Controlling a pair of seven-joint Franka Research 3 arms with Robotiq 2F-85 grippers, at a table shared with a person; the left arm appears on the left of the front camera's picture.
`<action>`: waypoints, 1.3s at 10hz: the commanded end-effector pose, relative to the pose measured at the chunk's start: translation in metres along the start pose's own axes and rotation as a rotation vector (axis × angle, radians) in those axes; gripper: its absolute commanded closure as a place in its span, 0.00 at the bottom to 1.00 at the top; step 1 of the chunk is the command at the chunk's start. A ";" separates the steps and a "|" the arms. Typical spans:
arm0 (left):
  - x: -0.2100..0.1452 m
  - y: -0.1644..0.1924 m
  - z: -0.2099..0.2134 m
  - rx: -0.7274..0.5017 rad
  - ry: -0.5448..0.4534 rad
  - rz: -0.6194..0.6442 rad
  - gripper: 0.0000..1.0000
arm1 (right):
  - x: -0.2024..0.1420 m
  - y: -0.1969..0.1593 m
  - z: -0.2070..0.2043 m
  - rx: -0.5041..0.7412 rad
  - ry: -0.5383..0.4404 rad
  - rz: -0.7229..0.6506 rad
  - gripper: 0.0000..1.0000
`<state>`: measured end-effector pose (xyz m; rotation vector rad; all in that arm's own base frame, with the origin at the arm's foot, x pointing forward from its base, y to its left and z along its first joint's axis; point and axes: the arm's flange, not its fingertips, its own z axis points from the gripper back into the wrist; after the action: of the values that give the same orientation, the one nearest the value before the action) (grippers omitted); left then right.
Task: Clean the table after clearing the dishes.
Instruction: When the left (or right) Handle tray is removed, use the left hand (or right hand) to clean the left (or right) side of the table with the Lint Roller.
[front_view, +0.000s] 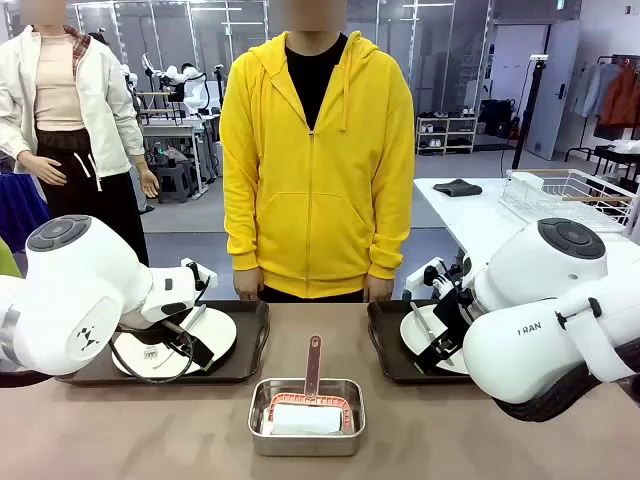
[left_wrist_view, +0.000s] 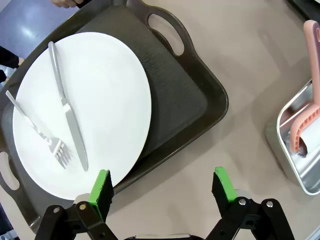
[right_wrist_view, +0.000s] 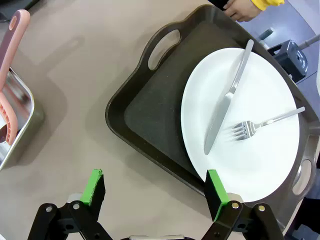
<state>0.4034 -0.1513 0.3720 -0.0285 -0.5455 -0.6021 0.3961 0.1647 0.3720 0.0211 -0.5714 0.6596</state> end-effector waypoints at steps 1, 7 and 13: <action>0.000 0.000 0.000 0.000 0.000 0.000 0.00 | 0.000 0.000 0.000 0.000 0.000 0.000 0.00; 0.000 0.000 0.000 0.000 0.000 0.000 0.00 | 0.000 0.000 0.000 0.000 0.000 0.000 0.00; 0.011 0.037 0.025 -0.226 0.058 0.062 0.00 | 0.021 -0.032 0.017 0.165 0.018 -0.082 0.00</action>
<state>0.4078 -0.1483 0.3806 -0.1111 -0.4925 -0.5876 0.4047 0.1650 0.3826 0.0846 -0.5366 0.6277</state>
